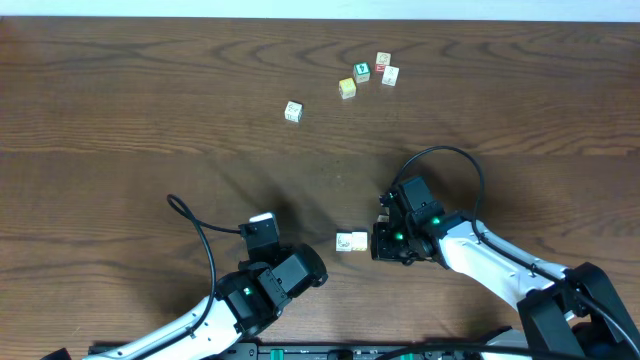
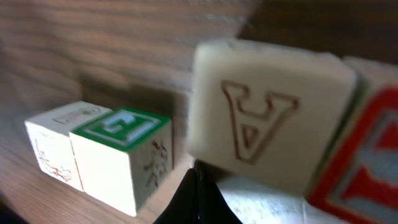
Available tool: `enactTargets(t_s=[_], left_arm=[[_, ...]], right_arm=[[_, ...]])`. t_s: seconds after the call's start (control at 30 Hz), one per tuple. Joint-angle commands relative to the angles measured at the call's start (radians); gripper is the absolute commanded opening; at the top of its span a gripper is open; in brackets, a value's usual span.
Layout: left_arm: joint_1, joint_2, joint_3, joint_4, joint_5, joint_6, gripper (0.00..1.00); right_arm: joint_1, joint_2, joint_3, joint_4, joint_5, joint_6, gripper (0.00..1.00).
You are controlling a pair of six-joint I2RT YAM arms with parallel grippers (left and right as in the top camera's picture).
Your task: Lift 5 blocks
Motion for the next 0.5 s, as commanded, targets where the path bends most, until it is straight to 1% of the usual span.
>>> enactTargets(t_s=[0.0, 0.13, 0.2, 0.27, 0.3, 0.4, 0.47], left_arm=[[-0.002, -0.006, -0.005, -0.006, -0.023, -0.016, 0.07], [-0.002, -0.006, -0.005, -0.018, -0.023, -0.016, 0.07], [-0.002, -0.006, -0.005, -0.021, -0.023, -0.016, 0.07], [-0.002, -0.006, -0.005, -0.021, -0.023, -0.016, 0.07], [-0.002, -0.006, -0.005, -0.022, -0.023, -0.016, 0.07], [-0.002, -0.006, -0.005, -0.024, -0.023, -0.016, 0.07], [-0.002, -0.006, -0.005, -0.024, -0.023, -0.016, 0.07]], right_arm=[[0.02, 0.048, -0.056, -0.068, 0.147, 0.053, 0.01], [0.021, 0.048, -0.056, -0.181, 0.176, 0.153, 0.01], [0.021, 0.043, -0.056, -0.245, 0.219, 0.251, 0.01], [0.021, 0.029, -0.056, -0.274, 0.23, 0.322, 0.01], [0.021, 0.013, -0.056, -0.302, 0.233, 0.388, 0.01], [0.021, -0.026, -0.056, -0.34, 0.234, 0.468, 0.01], [0.021, -0.064, -0.056, -0.37, 0.267, 0.549, 0.01]])
